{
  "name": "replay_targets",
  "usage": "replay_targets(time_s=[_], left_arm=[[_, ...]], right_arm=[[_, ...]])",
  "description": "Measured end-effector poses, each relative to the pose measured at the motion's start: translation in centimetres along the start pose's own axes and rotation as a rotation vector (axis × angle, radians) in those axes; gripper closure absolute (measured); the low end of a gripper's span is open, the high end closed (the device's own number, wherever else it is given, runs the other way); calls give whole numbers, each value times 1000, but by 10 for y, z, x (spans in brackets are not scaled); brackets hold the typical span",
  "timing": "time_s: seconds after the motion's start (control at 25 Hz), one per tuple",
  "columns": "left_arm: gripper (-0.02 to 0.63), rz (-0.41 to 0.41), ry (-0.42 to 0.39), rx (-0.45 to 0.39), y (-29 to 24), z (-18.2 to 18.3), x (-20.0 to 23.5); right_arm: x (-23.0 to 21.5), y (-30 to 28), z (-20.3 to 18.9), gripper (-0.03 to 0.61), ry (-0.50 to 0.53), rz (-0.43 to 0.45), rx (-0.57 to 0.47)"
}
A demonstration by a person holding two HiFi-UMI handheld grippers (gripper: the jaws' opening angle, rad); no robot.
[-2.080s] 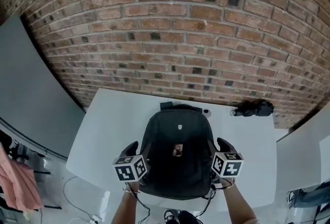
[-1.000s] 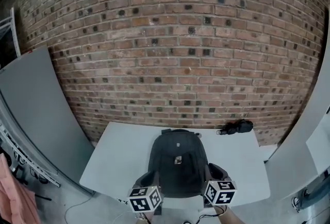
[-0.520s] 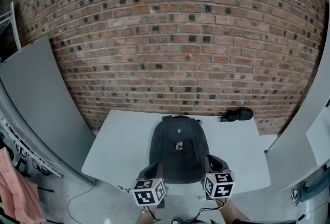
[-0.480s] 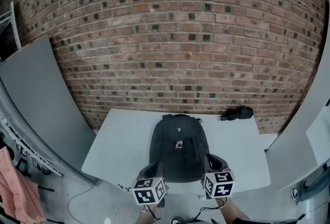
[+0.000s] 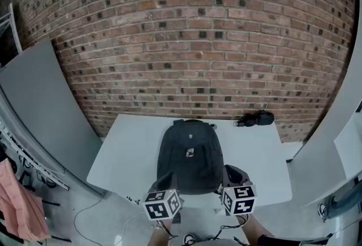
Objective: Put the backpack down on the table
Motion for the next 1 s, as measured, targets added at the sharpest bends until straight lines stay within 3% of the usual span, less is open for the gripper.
replay_targets(time_s=[1.0], left_arm=[[598, 71, -32, -3, 4, -10, -27]], right_arm=[[-24, 7, -6, 548, 28, 49, 27]])
Point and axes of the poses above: the fingertips, and each gripper's own axes: y backward along the fingers, x to its left, z out of its top, the point moved 9 cm from there along y, backward along the fingers, and after that the axes turned 2 degrees about z, right-handed, at the moved point
